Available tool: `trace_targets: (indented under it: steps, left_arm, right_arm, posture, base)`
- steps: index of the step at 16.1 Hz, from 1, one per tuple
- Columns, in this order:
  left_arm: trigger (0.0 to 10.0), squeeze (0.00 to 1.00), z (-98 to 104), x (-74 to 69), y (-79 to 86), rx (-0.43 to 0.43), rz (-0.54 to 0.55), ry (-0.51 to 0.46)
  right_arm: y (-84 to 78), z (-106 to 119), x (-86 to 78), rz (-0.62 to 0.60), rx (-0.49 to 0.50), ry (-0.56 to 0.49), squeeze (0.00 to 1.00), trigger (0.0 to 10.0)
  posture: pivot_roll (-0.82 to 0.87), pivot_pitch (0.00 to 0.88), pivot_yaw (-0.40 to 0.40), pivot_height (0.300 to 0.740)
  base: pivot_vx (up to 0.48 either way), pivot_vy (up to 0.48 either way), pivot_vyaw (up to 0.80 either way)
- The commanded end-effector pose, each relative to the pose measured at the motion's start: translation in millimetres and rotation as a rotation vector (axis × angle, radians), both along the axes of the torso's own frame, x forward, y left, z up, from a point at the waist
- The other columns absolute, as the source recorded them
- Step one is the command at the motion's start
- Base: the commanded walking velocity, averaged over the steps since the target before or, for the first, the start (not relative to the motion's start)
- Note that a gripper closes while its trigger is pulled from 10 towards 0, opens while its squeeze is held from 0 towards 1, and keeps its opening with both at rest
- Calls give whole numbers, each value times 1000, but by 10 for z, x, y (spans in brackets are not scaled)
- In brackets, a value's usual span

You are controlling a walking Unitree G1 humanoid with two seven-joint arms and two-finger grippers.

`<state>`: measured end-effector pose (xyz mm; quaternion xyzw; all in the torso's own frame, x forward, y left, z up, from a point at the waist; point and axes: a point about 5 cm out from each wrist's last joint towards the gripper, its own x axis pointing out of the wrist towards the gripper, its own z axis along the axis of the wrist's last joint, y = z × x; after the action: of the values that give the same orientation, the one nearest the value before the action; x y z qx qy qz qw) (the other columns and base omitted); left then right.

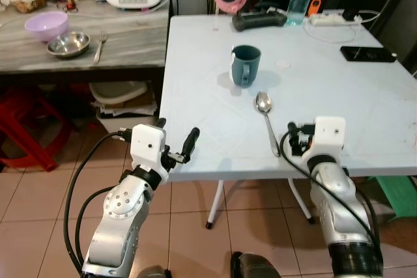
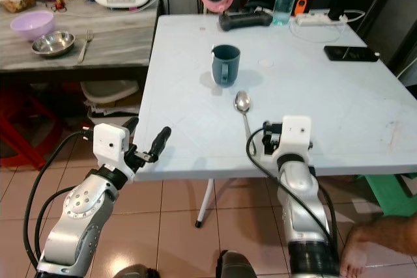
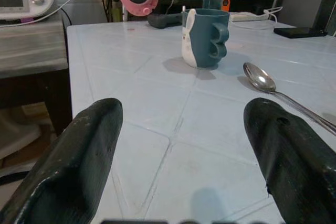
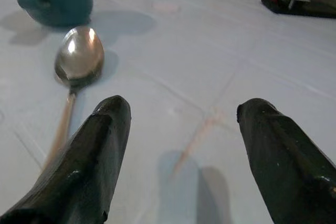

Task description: Setting the table

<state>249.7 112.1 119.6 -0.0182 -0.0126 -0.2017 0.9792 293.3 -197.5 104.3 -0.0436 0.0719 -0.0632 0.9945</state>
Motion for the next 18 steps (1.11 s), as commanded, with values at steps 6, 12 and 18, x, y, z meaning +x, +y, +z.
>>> trace_targets:
  steps: [6, 12, 18]
  left_arm:
    - [10000, 0, 26, -25, 36, 25, 17, 1]
    - [10000, 0, 23, -54, 73, 45, 15, 12]
    - [10000, 0, 36, -65, 106, 59, 7, 21]
  right_arm:
    - [57, 140, 266, 95, -10, -2, 0, 10000]
    - [140, 146, 373, 193, 23, 31, 0, 10000]
    - [272, -62, 242, 340, 68, 175, 0, 4078]
  posture:
    - [14, 129, 44, 740]
    - [31, 146, 56, 740]
    - [42, 154, 59, 740]
  base:
    - [0, 0, 0]
    - [0, 0, 0]
    - [0, 0, 0]
